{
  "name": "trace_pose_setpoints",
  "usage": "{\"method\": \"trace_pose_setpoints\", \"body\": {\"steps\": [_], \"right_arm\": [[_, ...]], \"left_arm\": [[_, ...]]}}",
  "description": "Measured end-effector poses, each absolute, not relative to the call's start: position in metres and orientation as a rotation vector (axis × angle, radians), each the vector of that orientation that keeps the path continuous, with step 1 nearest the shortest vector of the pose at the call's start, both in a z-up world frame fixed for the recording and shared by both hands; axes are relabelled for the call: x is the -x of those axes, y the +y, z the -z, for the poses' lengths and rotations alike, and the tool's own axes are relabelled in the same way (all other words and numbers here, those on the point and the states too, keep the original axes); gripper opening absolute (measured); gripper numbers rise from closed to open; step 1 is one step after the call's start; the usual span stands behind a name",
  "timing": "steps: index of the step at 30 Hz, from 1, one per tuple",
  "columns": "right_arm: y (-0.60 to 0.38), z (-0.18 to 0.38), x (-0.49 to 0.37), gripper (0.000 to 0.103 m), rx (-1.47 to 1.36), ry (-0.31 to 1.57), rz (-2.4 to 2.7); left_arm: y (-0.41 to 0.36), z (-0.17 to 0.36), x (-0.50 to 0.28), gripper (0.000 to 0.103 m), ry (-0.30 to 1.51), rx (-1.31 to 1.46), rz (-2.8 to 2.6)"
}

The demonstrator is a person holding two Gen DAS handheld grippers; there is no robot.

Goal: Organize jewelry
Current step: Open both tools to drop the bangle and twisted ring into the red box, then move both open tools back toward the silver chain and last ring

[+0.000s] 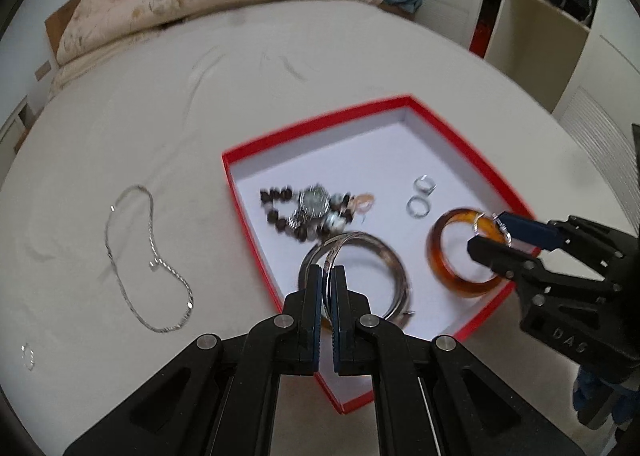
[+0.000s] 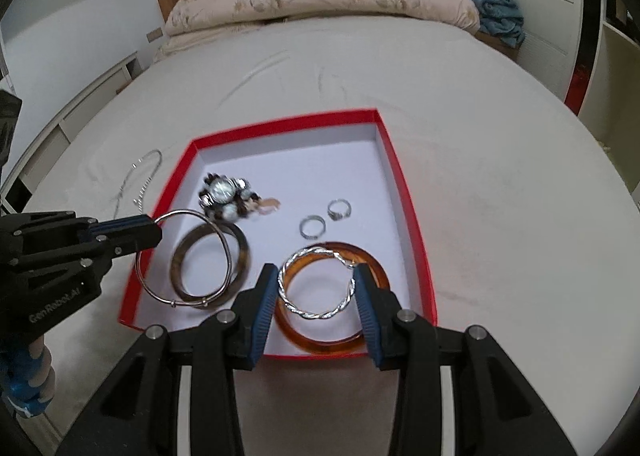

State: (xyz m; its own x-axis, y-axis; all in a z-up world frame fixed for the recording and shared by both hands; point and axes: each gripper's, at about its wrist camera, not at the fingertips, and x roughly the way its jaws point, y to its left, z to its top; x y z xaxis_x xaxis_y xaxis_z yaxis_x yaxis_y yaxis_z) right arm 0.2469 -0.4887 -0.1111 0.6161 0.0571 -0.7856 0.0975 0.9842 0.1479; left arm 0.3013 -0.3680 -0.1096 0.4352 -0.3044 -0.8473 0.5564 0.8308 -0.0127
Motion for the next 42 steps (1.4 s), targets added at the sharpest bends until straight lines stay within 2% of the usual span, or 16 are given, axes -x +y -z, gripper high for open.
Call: {"method": "trace_pose_setpoints", "body": {"steps": [5, 15, 18, 19, 20, 23, 31, 42], "right_arm": [[-0.489, 0.123, -0.250, 0.037, -0.173, 0.938, 0.016], [-0.486, 0.123, -0.246, 0.038, -0.114, 0.966, 0.021], [-0.488, 0.120, -0.245, 0.038, -0.115, 0.972, 0.030], [-0.489, 0.118, -0.243, 0.038, -0.123, 0.972, 0.034], [-0.490, 0.117, -0.242, 0.038, -0.126, 0.971, 0.038], [-0.490, 0.111, -0.237, 0.038, -0.129, 0.964, 0.049], [-0.481, 0.076, -0.217, 0.040, -0.119, 0.921, 0.068], [-0.447, 0.005, -0.159, 0.040, -0.081, 0.838, 0.067]], "left_arm": [[-0.368, 0.129, -0.304, 0.004, 1.026, -0.292, 0.532], [-0.367, 0.130, -0.297, 0.004, 1.028, -0.282, 0.518], [-0.365, 0.128, -0.293, 0.010, 1.028, -0.277, 0.526], [-0.364, 0.126, -0.292, 0.015, 1.026, -0.274, 0.528], [-0.363, 0.123, -0.290, 0.022, 1.018, -0.272, 0.530], [-0.362, 0.110, -0.281, 0.029, 0.986, -0.287, 0.540], [-0.347, 0.064, -0.255, 0.032, 0.901, -0.304, 0.548], [-0.274, -0.023, -0.193, 0.041, 0.749, -0.279, 0.494]]}}
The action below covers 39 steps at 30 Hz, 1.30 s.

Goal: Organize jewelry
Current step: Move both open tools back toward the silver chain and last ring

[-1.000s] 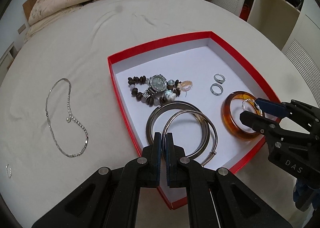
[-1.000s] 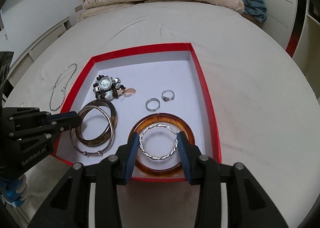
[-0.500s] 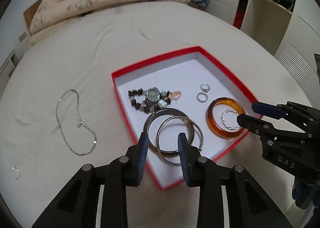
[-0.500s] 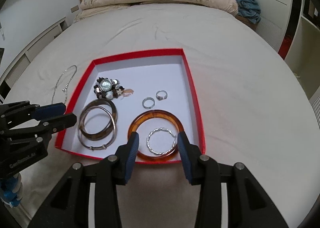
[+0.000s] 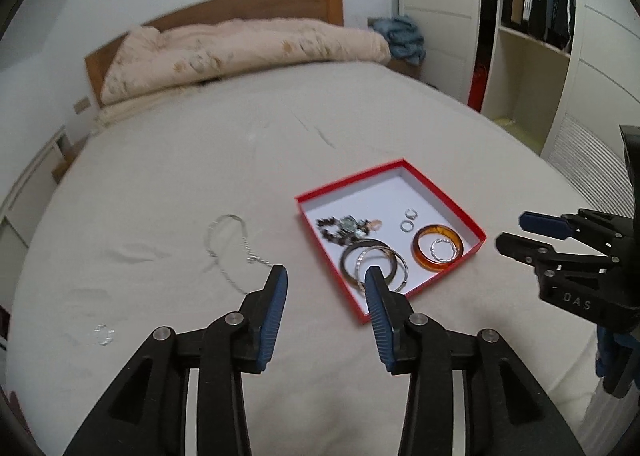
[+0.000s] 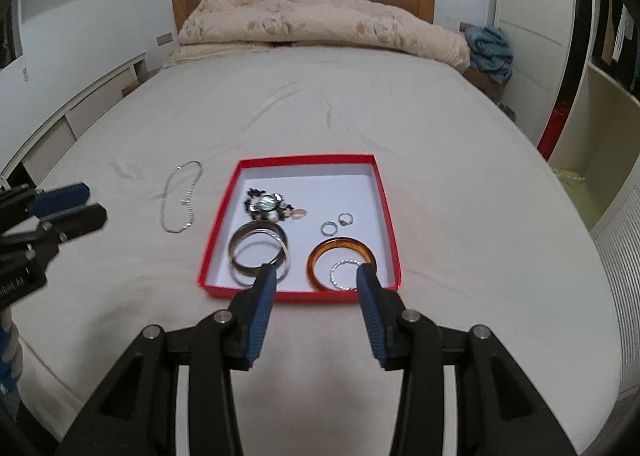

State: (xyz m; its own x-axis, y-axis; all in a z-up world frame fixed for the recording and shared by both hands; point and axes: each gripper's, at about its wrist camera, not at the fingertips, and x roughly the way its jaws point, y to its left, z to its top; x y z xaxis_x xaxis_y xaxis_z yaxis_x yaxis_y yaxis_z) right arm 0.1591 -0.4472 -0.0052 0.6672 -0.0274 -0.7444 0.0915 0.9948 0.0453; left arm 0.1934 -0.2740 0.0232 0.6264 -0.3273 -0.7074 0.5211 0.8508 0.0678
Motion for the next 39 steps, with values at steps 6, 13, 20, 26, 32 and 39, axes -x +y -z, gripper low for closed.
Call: {"method": "trace_pose_setpoints", "body": {"steps": [6, 13, 20, 26, 32, 39], "right_arm": [[-0.420, -0.032, -0.117, 0.040, -0.064, 0.785, 0.052], [-0.375, -0.065, -0.074, 0.040, -0.022, 0.732, -0.011], [-0.333, -0.083, -0.044, 0.040, 0.004, 0.700, -0.069], [-0.304, -0.094, -0.026, 0.040, 0.025, 0.681, -0.108], [-0.281, -0.096, -0.018, 0.040, 0.039, 0.678, -0.142], [-0.257, -0.094, -0.013, 0.040, 0.054, 0.685, -0.179]], "left_arm": [[-0.224, -0.066, -0.148, 0.048, 0.658, -0.278, 0.438], [-0.176, -0.094, -0.102, 0.056, 0.574, -0.274, 0.373], [-0.133, -0.111, -0.057, 0.060, 0.505, -0.261, 0.325], [-0.104, -0.119, -0.036, 0.063, 0.466, -0.234, 0.288], [-0.080, -0.121, -0.025, 0.065, 0.455, -0.199, 0.261], [-0.057, -0.115, -0.022, 0.068, 0.464, -0.165, 0.223]]}}
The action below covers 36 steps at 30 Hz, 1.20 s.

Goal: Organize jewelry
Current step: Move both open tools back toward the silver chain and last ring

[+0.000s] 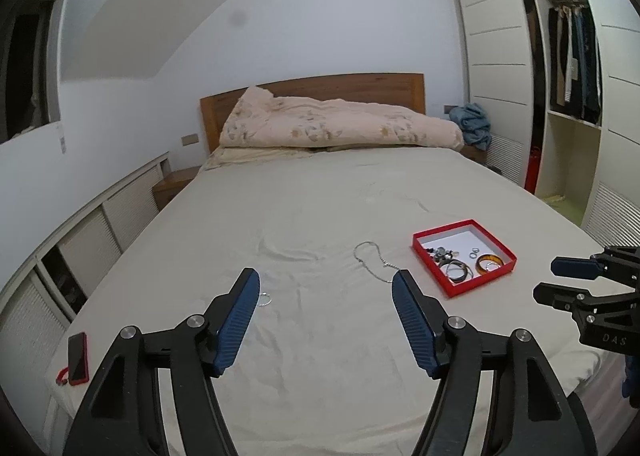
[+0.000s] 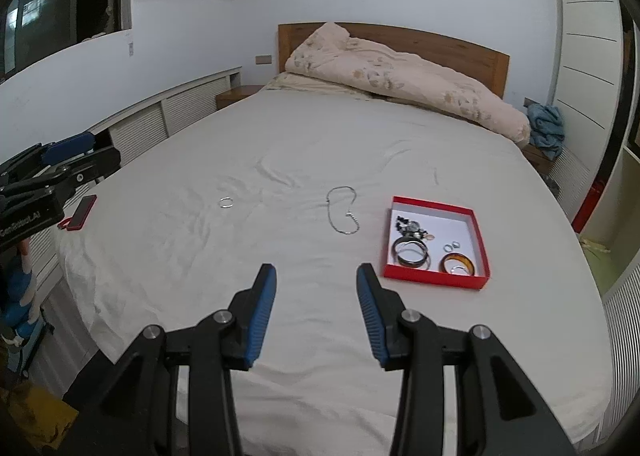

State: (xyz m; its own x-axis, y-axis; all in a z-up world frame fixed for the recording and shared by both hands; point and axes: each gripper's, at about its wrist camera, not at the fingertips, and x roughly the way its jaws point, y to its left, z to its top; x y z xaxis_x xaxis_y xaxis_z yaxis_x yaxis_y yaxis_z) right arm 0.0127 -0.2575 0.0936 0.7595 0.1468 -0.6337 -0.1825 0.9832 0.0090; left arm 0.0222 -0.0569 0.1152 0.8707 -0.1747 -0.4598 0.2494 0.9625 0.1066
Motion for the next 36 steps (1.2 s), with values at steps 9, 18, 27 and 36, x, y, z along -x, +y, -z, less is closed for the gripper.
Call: {"method": "trace_pose_setpoints", "body": {"steps": [9, 18, 27, 36], "right_arm": [[-0.236, -0.083, -0.022, 0.040, 0.066, 0.706, -0.229], [-0.233, -0.062, -0.048, 0.040, 0.047, 0.752, -0.253], [-0.233, -0.029, -0.086, 0.040, 0.018, 0.813, -0.271], [-0.234, 0.001, -0.131, 0.040, 0.004, 0.870, -0.282]], "left_arm": [[-0.040, -0.099, -0.034, 0.068, 0.495, -0.135, 0.174], [-0.039, -0.075, -0.063, 0.069, 0.580, -0.144, 0.144], [-0.030, -0.042, -0.103, 0.073, 0.676, -0.143, 0.086], [-0.020, -0.011, -0.149, 0.074, 0.760, -0.134, 0.047]]}}
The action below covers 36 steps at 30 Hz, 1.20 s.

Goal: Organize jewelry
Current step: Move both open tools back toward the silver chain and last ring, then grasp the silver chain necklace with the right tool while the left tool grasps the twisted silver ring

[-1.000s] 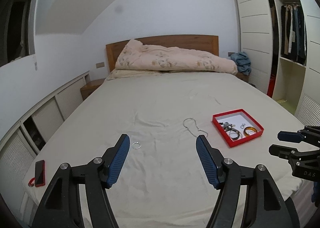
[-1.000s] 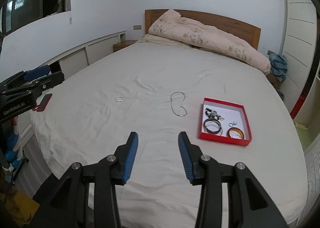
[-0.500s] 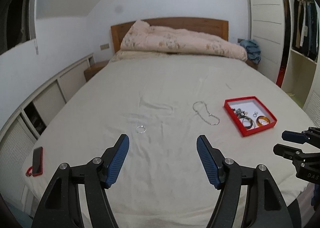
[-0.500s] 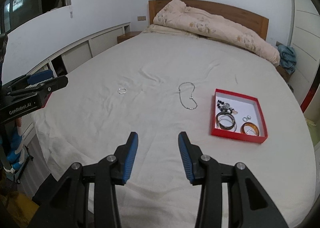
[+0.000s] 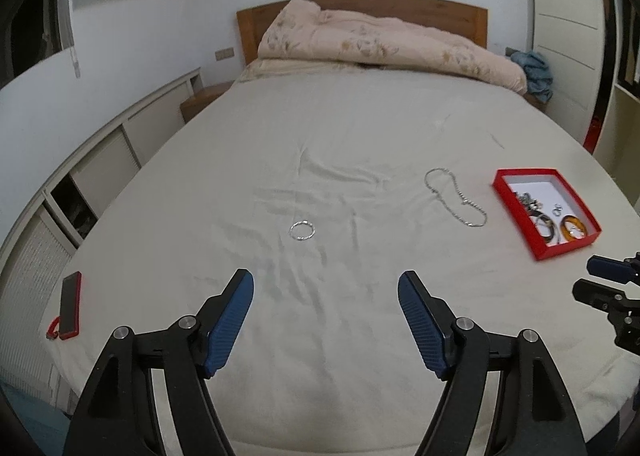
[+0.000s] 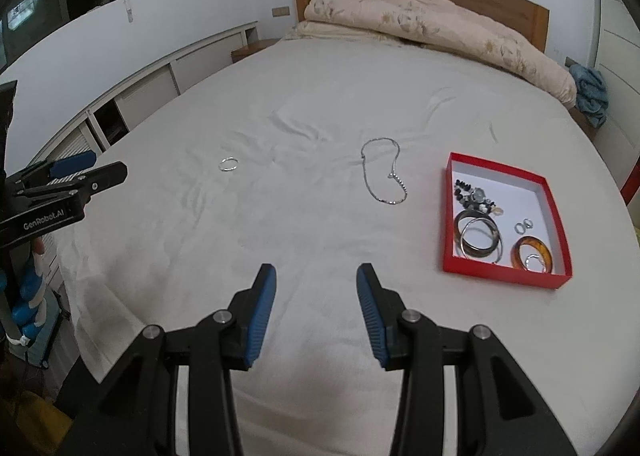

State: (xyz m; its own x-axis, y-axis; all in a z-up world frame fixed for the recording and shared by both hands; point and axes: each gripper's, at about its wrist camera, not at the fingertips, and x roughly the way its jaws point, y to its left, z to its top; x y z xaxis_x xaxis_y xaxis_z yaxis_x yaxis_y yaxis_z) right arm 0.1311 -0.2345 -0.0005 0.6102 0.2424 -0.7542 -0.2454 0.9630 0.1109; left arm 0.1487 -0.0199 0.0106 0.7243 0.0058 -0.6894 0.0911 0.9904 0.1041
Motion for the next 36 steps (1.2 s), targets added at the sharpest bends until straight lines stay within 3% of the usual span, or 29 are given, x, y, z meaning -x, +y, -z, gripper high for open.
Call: {"method": "trace_pose_setpoints", "body": {"steps": [27, 36], "right_arm": [[-0.237, 0.065, -0.271, 0.040, 0.005, 0.946, -0.296], [-0.238, 0.085, -0.306, 0.046, -0.006, 0.954, -0.290]], "left_arm": [[0.015, 0.083, -0.274, 0.080, 0.935, -0.125, -0.044], [0.026, 0.103, -0.300, 0.081, 0.950, -0.086, -0.038]]}}
